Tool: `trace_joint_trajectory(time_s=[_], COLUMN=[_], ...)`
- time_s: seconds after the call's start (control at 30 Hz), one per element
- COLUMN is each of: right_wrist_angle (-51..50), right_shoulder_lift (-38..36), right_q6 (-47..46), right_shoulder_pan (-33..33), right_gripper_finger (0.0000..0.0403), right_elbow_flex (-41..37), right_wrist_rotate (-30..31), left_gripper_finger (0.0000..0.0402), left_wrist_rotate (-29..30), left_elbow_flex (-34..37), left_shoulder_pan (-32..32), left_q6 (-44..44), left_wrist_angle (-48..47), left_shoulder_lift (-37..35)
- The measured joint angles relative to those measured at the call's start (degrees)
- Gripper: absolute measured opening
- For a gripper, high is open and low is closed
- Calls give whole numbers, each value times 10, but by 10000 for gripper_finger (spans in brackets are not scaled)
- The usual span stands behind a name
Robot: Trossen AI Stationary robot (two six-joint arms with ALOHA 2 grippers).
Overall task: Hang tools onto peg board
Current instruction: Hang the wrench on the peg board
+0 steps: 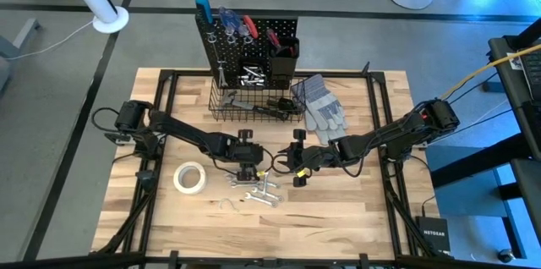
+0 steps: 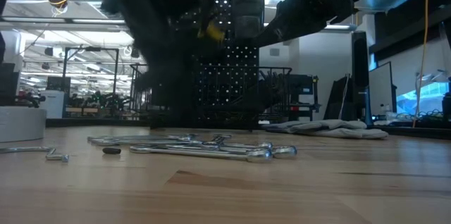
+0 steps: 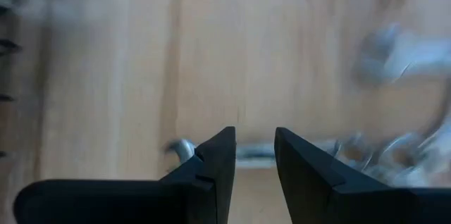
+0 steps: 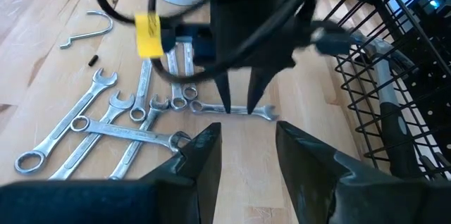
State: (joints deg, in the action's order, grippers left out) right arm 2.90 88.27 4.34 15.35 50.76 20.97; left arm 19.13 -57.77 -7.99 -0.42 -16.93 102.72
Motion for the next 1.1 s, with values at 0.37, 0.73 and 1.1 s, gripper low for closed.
trace_joint_trajectory(time_s=[0.37, 0.73, 1.1], right_wrist_angle=[-5, -5, -4], right_shoulder_lift=[0, 0, 0], right_q6=[-15, -26, -26], right_shoulder_pan=[0, 0, 0], right_gripper_finger=[140, 140, 140], right_elbow_flex=[0, 0, 0], right_wrist_rotate=[0, 0, 0], left_gripper_finger=[105, 193, 196], left_wrist_rotate=[12, 4, 1], left_elbow_flex=[-15, -15, -19], left_shoulder_pan=[2, 16, 20], left_q6=[-257, -351, -390], left_wrist_angle=[-55, -53, -43], left_shoulder_lift=[-65, -15, 53])
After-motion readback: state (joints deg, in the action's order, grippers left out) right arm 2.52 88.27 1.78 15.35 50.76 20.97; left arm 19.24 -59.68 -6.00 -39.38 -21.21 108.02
